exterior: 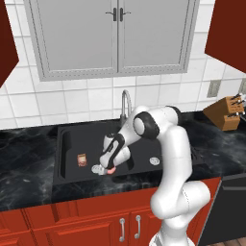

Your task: Pick up the bar soap and bar soap from the sink, and place them back in the cabinet, and close the cabinet door.

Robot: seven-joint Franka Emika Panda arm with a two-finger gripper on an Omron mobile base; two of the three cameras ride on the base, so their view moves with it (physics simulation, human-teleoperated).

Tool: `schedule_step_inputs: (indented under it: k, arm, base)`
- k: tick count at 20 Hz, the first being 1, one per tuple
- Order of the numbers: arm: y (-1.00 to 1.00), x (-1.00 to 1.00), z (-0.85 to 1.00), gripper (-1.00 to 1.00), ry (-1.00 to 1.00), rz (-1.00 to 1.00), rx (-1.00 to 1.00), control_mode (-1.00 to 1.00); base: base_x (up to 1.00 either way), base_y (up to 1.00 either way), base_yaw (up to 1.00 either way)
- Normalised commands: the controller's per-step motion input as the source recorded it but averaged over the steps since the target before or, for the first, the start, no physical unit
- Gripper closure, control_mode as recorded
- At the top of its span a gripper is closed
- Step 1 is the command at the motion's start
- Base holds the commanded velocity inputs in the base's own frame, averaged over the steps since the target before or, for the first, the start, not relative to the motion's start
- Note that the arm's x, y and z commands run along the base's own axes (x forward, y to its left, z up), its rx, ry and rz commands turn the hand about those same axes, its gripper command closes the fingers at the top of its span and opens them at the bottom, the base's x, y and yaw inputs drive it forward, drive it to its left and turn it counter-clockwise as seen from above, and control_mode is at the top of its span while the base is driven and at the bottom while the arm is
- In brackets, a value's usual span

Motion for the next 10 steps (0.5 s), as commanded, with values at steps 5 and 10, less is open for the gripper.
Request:
schedule_step_inputs:
  k: [5, 10]
  arm:
    - [0.00, 0.00, 0.17, 1.00, 0.00, 0.00, 0.00, -1.00]
    - [0.00, 0.00, 0.17, 1.00, 0.00, 0.00, 0.00, -1.00]
  base:
    - [0.00, 0.00, 0.00]
    - [0.00, 0.00, 0.00]
